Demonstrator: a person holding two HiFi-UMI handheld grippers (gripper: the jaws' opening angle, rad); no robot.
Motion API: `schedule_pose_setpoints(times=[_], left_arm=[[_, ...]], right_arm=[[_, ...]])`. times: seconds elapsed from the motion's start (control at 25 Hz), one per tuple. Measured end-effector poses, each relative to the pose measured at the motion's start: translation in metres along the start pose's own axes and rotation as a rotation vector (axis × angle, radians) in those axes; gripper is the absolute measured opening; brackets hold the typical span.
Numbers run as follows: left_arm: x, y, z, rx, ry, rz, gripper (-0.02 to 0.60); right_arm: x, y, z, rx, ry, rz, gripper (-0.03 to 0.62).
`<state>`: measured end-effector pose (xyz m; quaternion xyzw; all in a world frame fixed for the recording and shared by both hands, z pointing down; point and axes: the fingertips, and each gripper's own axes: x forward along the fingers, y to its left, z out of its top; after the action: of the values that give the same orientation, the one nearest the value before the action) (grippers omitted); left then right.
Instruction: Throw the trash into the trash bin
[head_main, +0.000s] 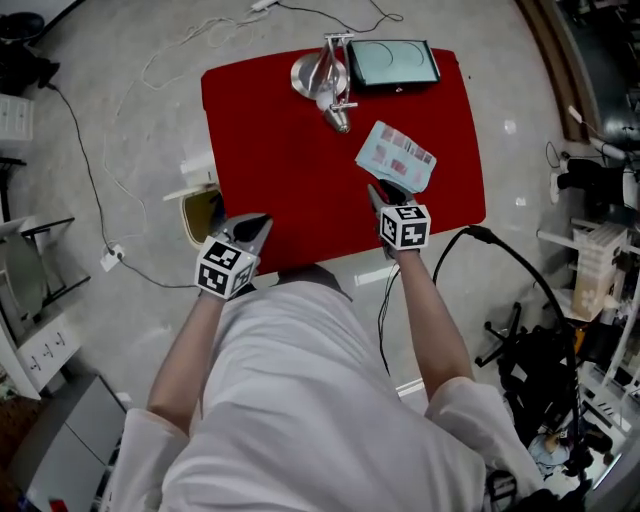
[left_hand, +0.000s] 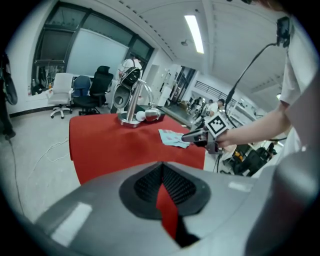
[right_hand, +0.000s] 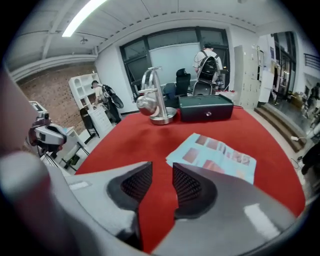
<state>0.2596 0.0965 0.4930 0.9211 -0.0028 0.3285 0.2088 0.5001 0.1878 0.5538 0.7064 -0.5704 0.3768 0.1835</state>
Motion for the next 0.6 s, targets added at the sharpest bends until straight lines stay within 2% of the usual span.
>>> schedule_pose_setpoints(times=[0.24,0.6], left_arm=[[0.012,0.005,0.001,-0.023,0.021,0.02,0.005],[0.021,0.013,0.004,-0.056,0.038,0.033,0.005]], right_arm=[[0.011,-0.064,0.0,0.061,0.036,-0.106,0.168],[0.052,-0.101,-0.025,0.081,0.193,-0.19,0.38]])
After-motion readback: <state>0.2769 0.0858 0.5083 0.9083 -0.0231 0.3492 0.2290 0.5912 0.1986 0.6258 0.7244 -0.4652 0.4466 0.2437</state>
